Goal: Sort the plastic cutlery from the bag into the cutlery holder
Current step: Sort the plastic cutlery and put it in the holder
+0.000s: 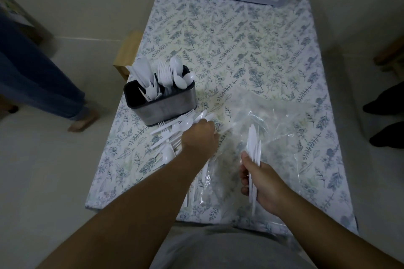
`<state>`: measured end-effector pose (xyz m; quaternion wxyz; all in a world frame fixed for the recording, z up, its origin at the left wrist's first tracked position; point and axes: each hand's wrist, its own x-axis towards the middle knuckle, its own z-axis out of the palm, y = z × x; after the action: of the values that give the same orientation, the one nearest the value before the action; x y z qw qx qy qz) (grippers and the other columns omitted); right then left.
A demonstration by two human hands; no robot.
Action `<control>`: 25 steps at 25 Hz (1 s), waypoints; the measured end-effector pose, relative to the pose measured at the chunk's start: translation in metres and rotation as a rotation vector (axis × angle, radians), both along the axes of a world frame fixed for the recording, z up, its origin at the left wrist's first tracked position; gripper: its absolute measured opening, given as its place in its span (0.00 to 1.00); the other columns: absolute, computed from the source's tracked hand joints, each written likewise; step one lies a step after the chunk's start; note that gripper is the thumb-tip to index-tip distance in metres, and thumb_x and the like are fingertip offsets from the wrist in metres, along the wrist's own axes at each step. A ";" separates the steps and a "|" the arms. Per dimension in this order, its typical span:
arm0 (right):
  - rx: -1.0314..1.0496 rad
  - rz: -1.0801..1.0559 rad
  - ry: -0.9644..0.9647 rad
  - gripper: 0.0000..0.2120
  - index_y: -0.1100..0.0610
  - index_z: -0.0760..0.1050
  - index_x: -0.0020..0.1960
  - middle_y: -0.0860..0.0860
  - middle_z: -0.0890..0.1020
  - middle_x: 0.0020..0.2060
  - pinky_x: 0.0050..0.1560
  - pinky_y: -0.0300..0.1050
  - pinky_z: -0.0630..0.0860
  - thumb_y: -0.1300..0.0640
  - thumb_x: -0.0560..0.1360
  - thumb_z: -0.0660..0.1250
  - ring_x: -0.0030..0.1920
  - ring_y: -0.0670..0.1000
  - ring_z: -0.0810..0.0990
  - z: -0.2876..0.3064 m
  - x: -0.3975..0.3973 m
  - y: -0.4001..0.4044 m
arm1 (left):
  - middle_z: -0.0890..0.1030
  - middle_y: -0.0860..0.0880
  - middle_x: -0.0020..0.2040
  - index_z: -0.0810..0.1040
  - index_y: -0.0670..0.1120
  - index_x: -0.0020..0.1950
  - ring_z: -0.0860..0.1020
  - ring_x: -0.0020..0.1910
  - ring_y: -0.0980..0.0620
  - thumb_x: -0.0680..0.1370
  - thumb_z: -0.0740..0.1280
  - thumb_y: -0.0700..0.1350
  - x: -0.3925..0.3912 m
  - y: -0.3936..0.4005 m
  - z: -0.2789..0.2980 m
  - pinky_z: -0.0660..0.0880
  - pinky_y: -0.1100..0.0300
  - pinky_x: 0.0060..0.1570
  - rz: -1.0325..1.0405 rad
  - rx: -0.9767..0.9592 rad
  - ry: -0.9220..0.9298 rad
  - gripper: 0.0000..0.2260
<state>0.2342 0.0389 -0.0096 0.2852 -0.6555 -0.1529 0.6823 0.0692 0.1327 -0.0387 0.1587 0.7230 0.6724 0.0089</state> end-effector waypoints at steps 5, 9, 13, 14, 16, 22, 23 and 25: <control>-0.023 0.060 0.017 0.17 0.62 0.79 0.44 0.55 0.77 0.32 0.30 0.45 0.71 0.48 0.81 0.67 0.29 0.51 0.72 0.000 0.006 0.000 | 0.77 0.48 0.57 0.79 0.47 0.59 0.79 0.55 0.46 0.81 0.62 0.52 0.008 0.014 0.000 0.79 0.51 0.49 0.010 -0.043 0.064 0.13; 0.028 0.123 -0.013 0.08 0.56 0.80 0.60 0.52 0.77 0.31 0.27 0.42 0.67 0.59 0.81 0.67 0.27 0.48 0.69 0.002 0.006 -0.001 | 0.79 0.49 0.50 0.81 0.48 0.53 0.80 0.44 0.51 0.81 0.63 0.53 0.011 0.015 0.005 0.80 0.55 0.41 0.104 0.042 -0.167 0.11; 0.029 0.020 0.019 0.09 0.59 0.81 0.59 0.52 0.72 0.26 0.27 0.42 0.67 0.57 0.81 0.67 0.26 0.49 0.67 0.005 0.006 0.009 | 0.79 0.52 0.38 0.82 0.47 0.45 0.75 0.33 0.58 0.82 0.64 0.51 0.009 0.024 0.047 0.72 0.63 0.34 0.338 0.224 -0.643 0.11; 0.042 -0.011 0.043 0.09 0.61 0.81 0.59 0.53 0.74 0.28 0.28 0.43 0.70 0.59 0.82 0.66 0.27 0.50 0.70 0.006 0.004 0.013 | 0.78 0.53 0.34 0.81 0.47 0.44 0.74 0.30 0.59 0.82 0.64 0.50 0.008 0.021 0.060 0.71 0.65 0.32 0.391 0.201 -0.726 0.12; 0.078 -0.050 0.110 0.10 0.63 0.81 0.60 0.57 0.80 0.37 0.37 0.49 0.81 0.61 0.83 0.64 0.35 0.54 0.79 0.009 0.000 0.020 | 0.77 0.54 0.31 0.81 0.46 0.43 0.73 0.27 0.61 0.82 0.65 0.49 0.010 -0.002 0.073 0.69 0.67 0.29 0.424 0.008 -0.778 0.11; 0.077 0.111 0.202 0.13 0.63 0.82 0.57 0.63 0.86 0.52 0.52 0.59 0.83 0.55 0.83 0.64 0.51 0.62 0.87 0.007 -0.025 0.021 | 0.81 0.52 0.32 0.84 0.47 0.40 0.78 0.31 0.57 0.80 0.68 0.49 -0.009 -0.083 0.044 0.72 0.66 0.32 0.194 -0.223 -0.657 0.11; 0.070 0.117 0.156 0.14 0.64 0.82 0.57 0.63 0.86 0.50 0.50 0.59 0.83 0.54 0.83 0.64 0.48 0.62 0.87 0.005 -0.028 0.019 | 0.81 0.52 0.33 0.84 0.47 0.40 0.78 0.32 0.57 0.79 0.68 0.50 -0.018 -0.085 0.041 0.73 0.66 0.33 0.179 -0.206 -0.625 0.11; 0.033 0.083 0.068 0.15 0.62 0.80 0.56 0.58 0.84 0.42 0.39 0.52 0.80 0.51 0.83 0.65 0.36 0.57 0.82 -0.001 -0.031 0.017 | 0.80 0.55 0.39 0.84 0.49 0.45 0.78 0.37 0.59 0.79 0.69 0.50 -0.040 -0.083 0.034 0.75 0.66 0.37 0.240 -0.127 -0.531 0.07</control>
<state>0.2030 0.0559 -0.0106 0.2725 -0.6203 -0.1813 0.7128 0.0289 0.0494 -0.0042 0.3718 0.5992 0.6874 0.1742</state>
